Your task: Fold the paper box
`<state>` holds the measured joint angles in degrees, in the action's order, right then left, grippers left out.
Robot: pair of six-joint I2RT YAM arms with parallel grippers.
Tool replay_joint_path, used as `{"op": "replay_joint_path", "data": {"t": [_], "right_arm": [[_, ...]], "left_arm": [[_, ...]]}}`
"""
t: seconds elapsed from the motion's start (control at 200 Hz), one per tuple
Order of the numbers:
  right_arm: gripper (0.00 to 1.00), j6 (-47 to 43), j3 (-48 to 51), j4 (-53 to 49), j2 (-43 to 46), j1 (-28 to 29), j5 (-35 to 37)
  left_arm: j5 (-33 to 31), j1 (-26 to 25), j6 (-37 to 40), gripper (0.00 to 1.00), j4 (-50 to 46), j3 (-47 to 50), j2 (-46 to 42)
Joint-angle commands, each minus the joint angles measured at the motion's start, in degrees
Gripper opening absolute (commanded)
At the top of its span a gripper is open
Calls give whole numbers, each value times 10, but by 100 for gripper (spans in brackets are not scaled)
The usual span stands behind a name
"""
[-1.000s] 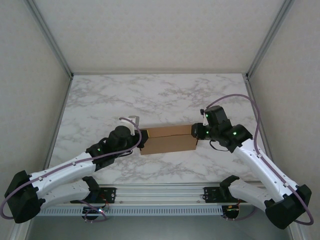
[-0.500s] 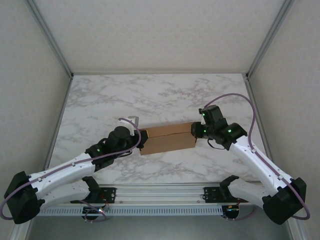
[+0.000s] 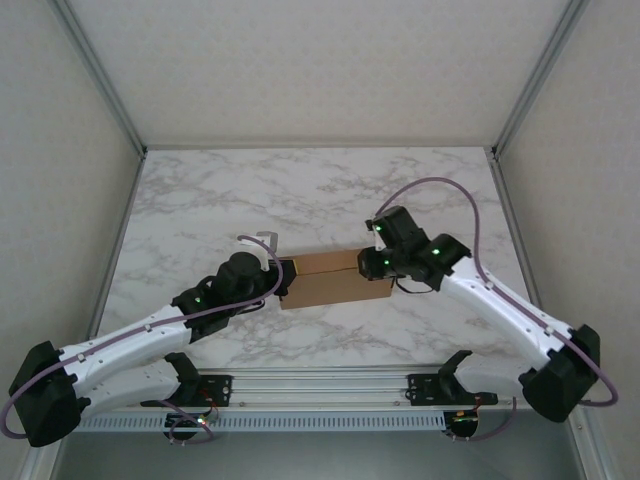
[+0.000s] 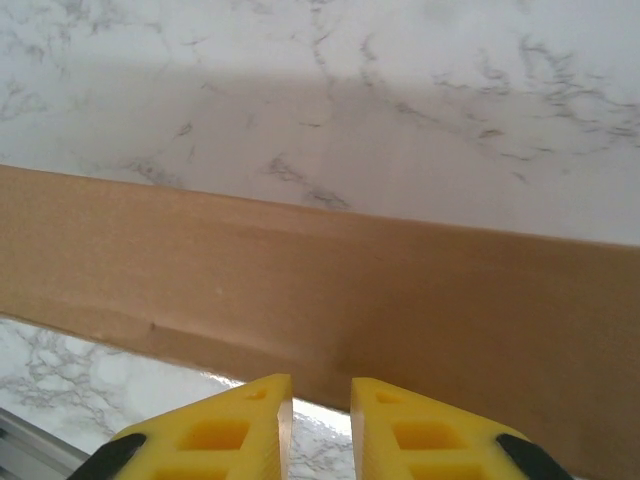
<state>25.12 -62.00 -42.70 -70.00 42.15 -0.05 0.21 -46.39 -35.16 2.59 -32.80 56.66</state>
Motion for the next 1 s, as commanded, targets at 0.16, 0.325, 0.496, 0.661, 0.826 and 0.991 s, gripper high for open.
{"op": "replay_joint_path", "data": {"t": [0.16,0.325,0.496,0.661,0.826,0.991], "right_arm": [[21,29,-25,55,-74,33,-3],[21,31,14,67,-103,42,5],[20,34,51,76,-89,57,15],[19,34,89,96,-34,99,56],[16,36,146,126,30,139,99],[15,33,175,113,57,210,174]], "left_arm": [[-6,2,0,4,-99,30,16],[-8,2,-4,4,-95,32,15],[-8,2,-7,5,-100,28,10],[-12,2,-14,8,-112,24,-9],[14,0,-34,8,-110,34,-35],[4,-48,-56,5,-115,49,-47]]}}
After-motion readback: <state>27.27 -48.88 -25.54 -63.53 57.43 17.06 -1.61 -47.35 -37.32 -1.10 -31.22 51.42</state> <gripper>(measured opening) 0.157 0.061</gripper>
